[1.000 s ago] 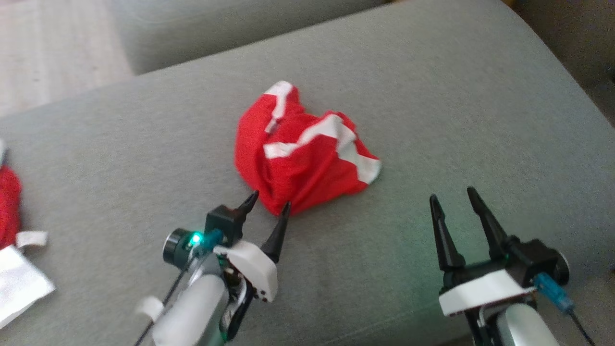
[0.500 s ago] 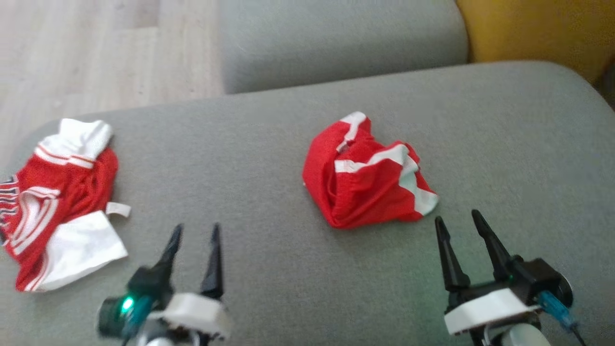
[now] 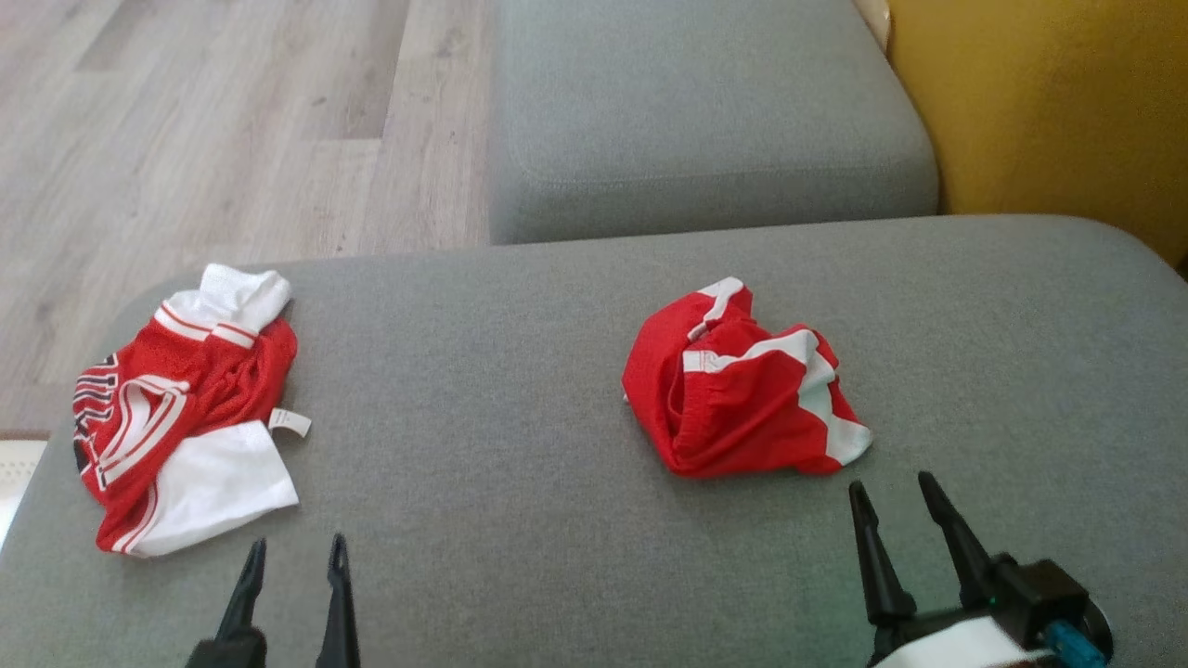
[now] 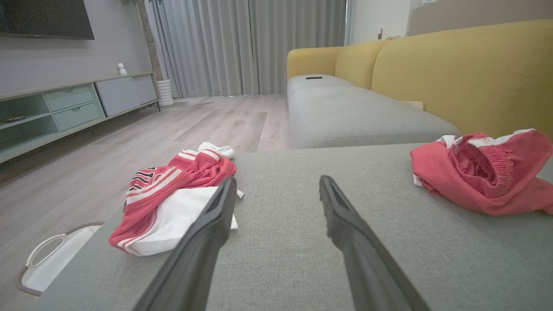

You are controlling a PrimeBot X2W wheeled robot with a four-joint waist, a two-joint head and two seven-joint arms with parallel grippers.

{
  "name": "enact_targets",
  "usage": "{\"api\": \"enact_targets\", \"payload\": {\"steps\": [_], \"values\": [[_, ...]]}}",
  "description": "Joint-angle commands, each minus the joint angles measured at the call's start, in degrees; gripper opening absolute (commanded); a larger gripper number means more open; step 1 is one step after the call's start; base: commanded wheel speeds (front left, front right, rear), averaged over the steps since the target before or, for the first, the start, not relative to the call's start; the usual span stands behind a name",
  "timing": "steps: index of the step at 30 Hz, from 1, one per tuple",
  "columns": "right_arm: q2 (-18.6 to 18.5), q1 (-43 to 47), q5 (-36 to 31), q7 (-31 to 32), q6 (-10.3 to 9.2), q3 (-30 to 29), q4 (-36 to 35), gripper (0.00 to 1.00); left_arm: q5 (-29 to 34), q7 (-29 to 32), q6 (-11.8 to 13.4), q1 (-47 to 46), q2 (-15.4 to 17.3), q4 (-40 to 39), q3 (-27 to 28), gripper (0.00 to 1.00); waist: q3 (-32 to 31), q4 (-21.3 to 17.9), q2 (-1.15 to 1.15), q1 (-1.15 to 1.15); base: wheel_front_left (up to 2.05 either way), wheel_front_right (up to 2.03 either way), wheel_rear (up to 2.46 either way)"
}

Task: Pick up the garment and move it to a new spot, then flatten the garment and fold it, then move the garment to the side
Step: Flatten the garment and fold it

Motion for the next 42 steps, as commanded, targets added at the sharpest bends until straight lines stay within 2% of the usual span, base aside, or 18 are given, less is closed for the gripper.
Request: {"api": "enact_targets", "payload": {"steps": [1, 18, 42], "values": [[-0.17, -0.91, 0.43, -0.22, 0.39, 1.5, -1.9, 1.0, -0.03, -0.7, 0.29, -1.51, -0.36, -2.83, 2.65, 1.0, -0.85, -0.03, 0.0, 0.0, 0.0, 0.0, 0.0], [-0.17, 0.8, 0.76, -0.22, 0.39, 2.38, -1.5, 1.0, 0.71, -0.7, -1.65, 0.3, -1.57, -2.65, 2.69, 1.0, -2.42, -0.02, 0.0, 0.0, 0.0, 0.0, 0.0], [-0.17, 0.63, 0.91, -0.22, 0.39, 3.05, -0.96, 1.0, 1.95, -0.7, -2.02, -0.31, -1.98, -2.01, 3.33, 1.0, -2.4, -0.24, 0.0, 0.0, 0.0, 0.0, 0.0]]}}
